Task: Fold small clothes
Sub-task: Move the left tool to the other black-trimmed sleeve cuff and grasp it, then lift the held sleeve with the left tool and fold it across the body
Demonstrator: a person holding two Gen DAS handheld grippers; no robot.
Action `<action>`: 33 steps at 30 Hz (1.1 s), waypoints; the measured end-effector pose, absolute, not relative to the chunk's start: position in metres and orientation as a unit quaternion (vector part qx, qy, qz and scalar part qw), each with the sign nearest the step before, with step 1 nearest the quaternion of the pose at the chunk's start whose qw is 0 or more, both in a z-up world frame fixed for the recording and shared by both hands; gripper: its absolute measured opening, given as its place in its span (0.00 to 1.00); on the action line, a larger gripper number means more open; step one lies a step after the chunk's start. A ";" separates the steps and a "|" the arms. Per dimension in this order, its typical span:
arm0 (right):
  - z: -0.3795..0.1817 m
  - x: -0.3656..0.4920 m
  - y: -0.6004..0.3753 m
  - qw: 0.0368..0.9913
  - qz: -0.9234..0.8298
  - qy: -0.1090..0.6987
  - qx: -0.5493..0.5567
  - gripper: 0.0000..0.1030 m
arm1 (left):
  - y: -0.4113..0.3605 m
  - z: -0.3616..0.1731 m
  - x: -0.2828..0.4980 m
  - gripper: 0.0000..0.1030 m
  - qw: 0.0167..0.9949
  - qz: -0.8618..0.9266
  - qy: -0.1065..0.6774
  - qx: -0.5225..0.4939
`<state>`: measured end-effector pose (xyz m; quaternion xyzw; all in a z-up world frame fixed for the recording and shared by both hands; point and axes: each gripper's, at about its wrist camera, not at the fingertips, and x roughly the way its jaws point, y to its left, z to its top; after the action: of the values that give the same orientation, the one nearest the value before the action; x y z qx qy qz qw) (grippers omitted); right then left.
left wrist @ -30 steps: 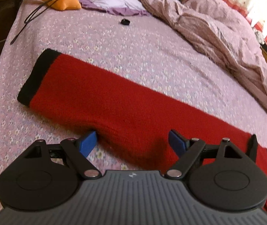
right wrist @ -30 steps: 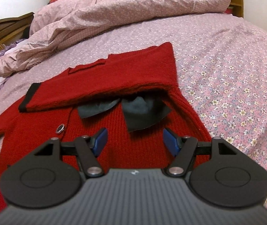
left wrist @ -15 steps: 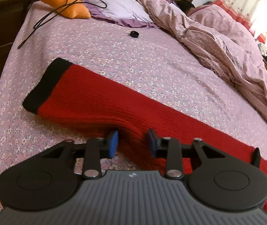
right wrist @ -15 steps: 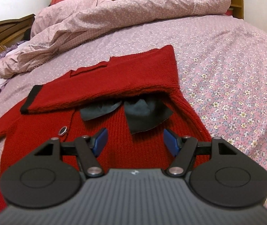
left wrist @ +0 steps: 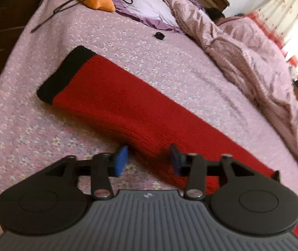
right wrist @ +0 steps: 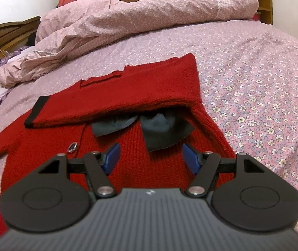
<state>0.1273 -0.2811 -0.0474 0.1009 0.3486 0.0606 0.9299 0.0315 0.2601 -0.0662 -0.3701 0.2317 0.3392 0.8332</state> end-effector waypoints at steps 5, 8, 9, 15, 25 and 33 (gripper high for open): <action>-0.047 0.128 -0.279 0.930 0.062 0.348 0.098 0.66 | 0.260 -0.070 0.032 0.79 0.829 0.329 0.216 -0.398; -0.049 0.129 -0.279 0.929 0.061 0.351 0.099 0.66 | 0.260 -0.072 0.037 0.79 0.834 0.345 0.213 -0.374; -0.049 0.129 -0.279 0.929 0.061 0.352 0.100 0.66 | 0.260 -0.073 0.040 0.79 0.836 0.353 0.214 -0.361; -0.049 0.128 -0.281 0.929 0.056 0.352 0.102 0.65 | 0.271 -0.068 0.044 0.46 0.833 0.390 0.207 -0.335; -0.052 0.129 -0.281 0.928 0.061 0.353 0.107 0.66 | 0.263 -0.006 0.042 0.16 0.891 0.317 0.139 -0.293; -0.051 0.124 -0.284 0.929 0.057 0.347 0.113 0.66 | 0.221 0.048 0.072 0.15 0.934 0.209 0.106 -0.269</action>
<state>0.1235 -0.2845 -0.0508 0.1125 0.3474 0.0567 0.9292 0.0723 0.2213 0.0483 -0.2692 0.1059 0.2086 0.9342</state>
